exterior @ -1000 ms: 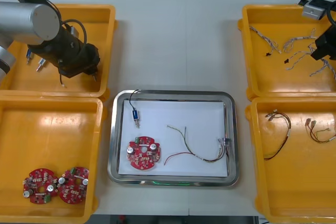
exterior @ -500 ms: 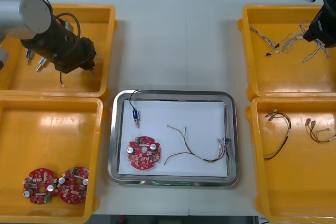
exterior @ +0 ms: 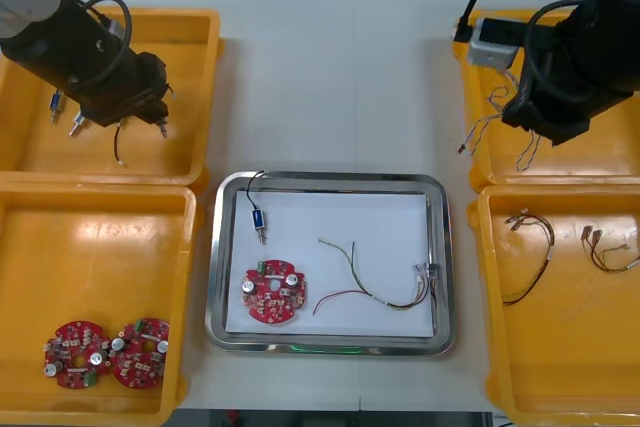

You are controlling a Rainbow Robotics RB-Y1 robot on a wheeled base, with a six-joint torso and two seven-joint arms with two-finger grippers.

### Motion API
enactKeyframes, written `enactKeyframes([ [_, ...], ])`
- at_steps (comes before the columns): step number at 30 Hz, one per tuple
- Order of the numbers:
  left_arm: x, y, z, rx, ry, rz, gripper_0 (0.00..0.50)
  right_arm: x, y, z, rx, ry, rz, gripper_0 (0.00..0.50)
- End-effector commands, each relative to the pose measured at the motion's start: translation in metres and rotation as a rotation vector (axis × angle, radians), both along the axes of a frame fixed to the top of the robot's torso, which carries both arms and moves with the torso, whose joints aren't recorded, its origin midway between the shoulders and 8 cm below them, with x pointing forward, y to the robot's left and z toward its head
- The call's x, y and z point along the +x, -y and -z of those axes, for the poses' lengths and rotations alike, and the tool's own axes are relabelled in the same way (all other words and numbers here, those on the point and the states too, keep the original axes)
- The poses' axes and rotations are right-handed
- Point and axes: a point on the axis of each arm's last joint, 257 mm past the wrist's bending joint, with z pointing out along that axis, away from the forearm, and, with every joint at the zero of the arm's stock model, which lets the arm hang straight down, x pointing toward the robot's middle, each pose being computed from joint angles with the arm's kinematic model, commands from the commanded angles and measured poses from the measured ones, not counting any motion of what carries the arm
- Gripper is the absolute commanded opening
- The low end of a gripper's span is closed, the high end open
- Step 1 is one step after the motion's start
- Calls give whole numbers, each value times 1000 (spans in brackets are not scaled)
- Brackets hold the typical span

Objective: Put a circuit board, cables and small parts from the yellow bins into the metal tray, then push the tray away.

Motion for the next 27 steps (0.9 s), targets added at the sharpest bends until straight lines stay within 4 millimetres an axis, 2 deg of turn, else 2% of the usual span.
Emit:
enactKeyframes([
  [1,4,-12,-55,69,94,41,0,-19,-24,8,-17,-5,-37,0],
  [8,-10,0,-69,78,91,26,0,-38,-54,27,-56,-6,-86,0],
  [14,-24,10,-77,96,87,40,0,-40,-86,40,-72,23,-152,0],
  [22,-39,19,-84,120,82,70,0,-43,-116,53,-102,46,-198,0],
  [27,-45,27,-86,126,86,83,0,-47,-141,70,-107,45,-233,0],
])
